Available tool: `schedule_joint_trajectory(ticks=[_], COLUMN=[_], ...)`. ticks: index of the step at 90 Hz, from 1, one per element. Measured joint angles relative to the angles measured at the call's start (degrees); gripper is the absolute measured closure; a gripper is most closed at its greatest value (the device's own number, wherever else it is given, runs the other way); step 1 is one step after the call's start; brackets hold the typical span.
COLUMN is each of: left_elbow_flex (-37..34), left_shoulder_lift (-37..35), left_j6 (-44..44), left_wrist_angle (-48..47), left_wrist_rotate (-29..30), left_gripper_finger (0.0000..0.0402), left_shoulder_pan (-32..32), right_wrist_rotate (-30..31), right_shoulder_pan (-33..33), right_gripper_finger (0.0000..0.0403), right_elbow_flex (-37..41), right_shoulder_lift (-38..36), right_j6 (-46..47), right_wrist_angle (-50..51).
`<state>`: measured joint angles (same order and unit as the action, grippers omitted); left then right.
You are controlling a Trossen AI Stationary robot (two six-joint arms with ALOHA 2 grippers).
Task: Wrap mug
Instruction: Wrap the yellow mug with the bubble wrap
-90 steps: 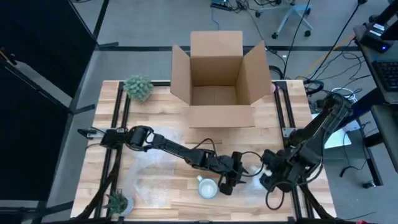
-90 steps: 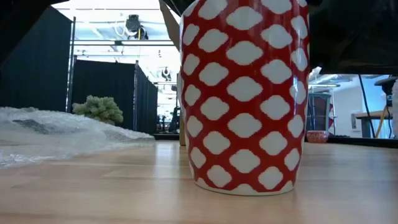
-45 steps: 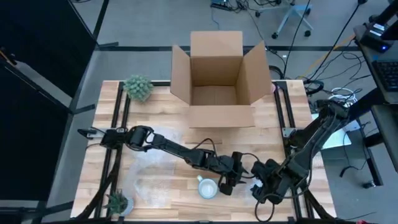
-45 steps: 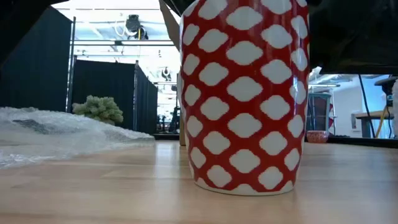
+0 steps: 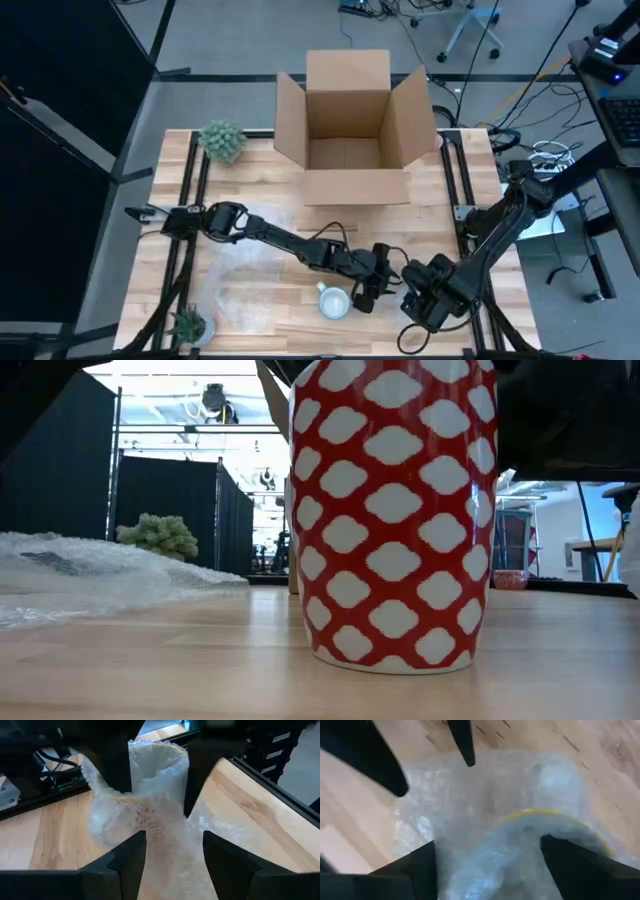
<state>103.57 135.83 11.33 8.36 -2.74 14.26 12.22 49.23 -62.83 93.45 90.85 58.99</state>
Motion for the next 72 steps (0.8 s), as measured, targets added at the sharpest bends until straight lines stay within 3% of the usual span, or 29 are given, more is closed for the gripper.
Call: schedule_joint_trajectory(ticks=[27,72], left_elbow_flex=[0.00,0.00], left_shoulder_lift=[-0.04,-0.04], left_j6=[0.00,0.00], left_wrist_angle=[0.24,0.24], left_wrist_rotate=[0.00,0.00], left_gripper_finger=[0.0222,0.0222], left_shoulder_pan=[-0.02,-0.04], right_wrist_rotate=[-3.57,-2.19], right_shoulder_pan=[-0.28,-0.66], right_gripper_finger=[0.0110,0.0110], right_elbow_flex=[-0.15,-5.54], right_shoulder_lift=[6.05,-7.16], right_j6=[-3.51,-3.71], right_wrist_angle=[-1.19,6.24])
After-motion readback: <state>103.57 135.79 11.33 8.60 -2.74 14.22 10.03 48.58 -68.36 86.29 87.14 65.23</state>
